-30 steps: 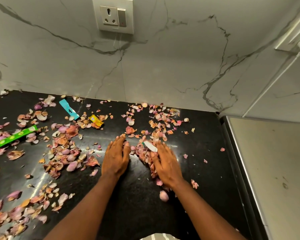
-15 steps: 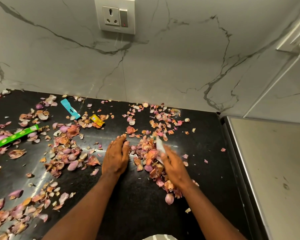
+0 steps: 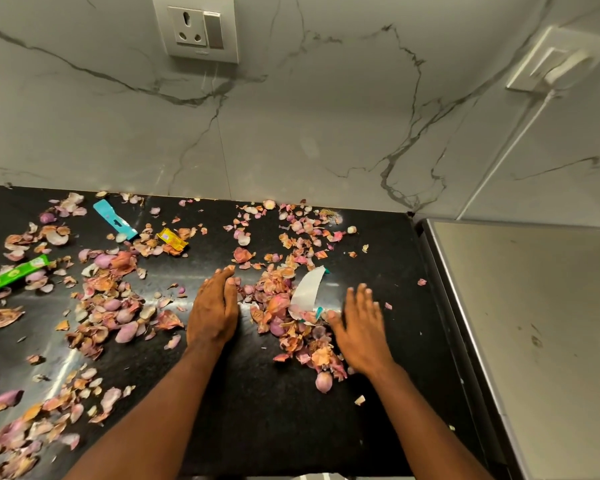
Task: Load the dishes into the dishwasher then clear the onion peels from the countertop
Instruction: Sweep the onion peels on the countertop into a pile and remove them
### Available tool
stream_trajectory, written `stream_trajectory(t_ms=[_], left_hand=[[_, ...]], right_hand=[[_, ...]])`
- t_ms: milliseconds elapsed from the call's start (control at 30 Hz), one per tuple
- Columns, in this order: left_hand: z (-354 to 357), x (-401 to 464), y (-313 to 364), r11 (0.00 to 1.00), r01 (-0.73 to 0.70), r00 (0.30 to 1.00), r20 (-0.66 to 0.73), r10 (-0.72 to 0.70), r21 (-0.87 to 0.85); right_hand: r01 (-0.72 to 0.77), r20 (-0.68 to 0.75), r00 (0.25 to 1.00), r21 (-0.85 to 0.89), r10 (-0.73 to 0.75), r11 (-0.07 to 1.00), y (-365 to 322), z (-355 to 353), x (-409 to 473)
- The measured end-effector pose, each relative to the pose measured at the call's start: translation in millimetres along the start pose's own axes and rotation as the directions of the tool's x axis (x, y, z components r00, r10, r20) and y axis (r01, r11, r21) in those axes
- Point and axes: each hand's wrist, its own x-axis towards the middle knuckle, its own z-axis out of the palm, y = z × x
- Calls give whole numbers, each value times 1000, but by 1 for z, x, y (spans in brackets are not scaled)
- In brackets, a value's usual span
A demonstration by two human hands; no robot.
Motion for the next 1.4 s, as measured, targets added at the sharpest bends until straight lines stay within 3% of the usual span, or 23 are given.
stream_trajectory(t_ms=[67, 133, 233, 267, 333, 367, 433, 500, 533, 600, 633, 700, 733, 833, 933, 1100, 1400], left_hand=[[0, 0, 0, 1000, 3, 1000, 6, -3, 0], [0, 0, -1, 1000, 7, 1000, 10, -7, 2], [0, -1, -1, 1000, 6, 1000, 12, -6, -7], [0, -1, -1, 1000, 8, 1000, 11, -8, -14], [0, -3, 0, 1000, 12, 1000, 2, -12, -19], [0, -3, 0, 1000, 14, 1000, -5, -14, -21], [1, -4, 0, 1000, 11, 1000, -13, -11, -27], [0, -4, 0, 1000, 8, 1000, -12, -8, -27], [0, -4, 1, 1000, 5, 1000, -11, -6, -27], [0, -5, 1, 1000, -5, 1000, -12, 4, -24], [0, -5, 1, 1000, -6, 1000, -14, 6, -23], [0, -4, 1, 1000, 2, 1000, -17, -3, -26], [0, -4, 0, 1000, 5, 1000, -16, -6, -25], [0, -4, 1, 1000, -4, 1000, -15, 4, -18], [0, -4, 1, 1000, -8, 1000, -13, 8, -18], [0, -4, -1, 1000, -11, 1000, -11, 11, -25], [0, -4, 0, 999, -23, 1000, -15, 22, -38]], right_hand=[[130, 28, 989, 309, -146, 942, -16, 0, -18], [169, -58, 985, 551, -164, 817, -18, -9, -31], [118, -312, 950, 438, 28, 891, 1, -16, -25], [13, -306, 947, 337, 97, 942, 11, -18, -20], [-206, -153, 963, 115, 222, 972, 26, -16, -11], [-221, -77, 971, 64, 225, 973, 29, -14, -11], [-69, 5, 998, 201, 70, 977, 24, -9, -21], [62, -62, 997, 545, -34, 836, 11, -12, -40], [106, -158, 987, 616, -10, 780, 8, -12, -46], [95, -352, 931, 499, 101, 861, 16, -10, -41], [24, -366, 922, 381, 127, 924, 22, -9, -35], [-152, -246, 950, 173, 192, 973, 33, -7, -27], [-181, -192, 959, 149, 208, 972, 36, -5, -25], [-115, -264, 947, 250, 182, 961, 42, -7, -27], [-71, -353, 924, 225, 150, 972, 51, -16, -23], [-196, -370, 892, 198, 259, 960, 49, -26, -7], [-255, -294, 923, 19, 249, 967, 49, -44, 5]])
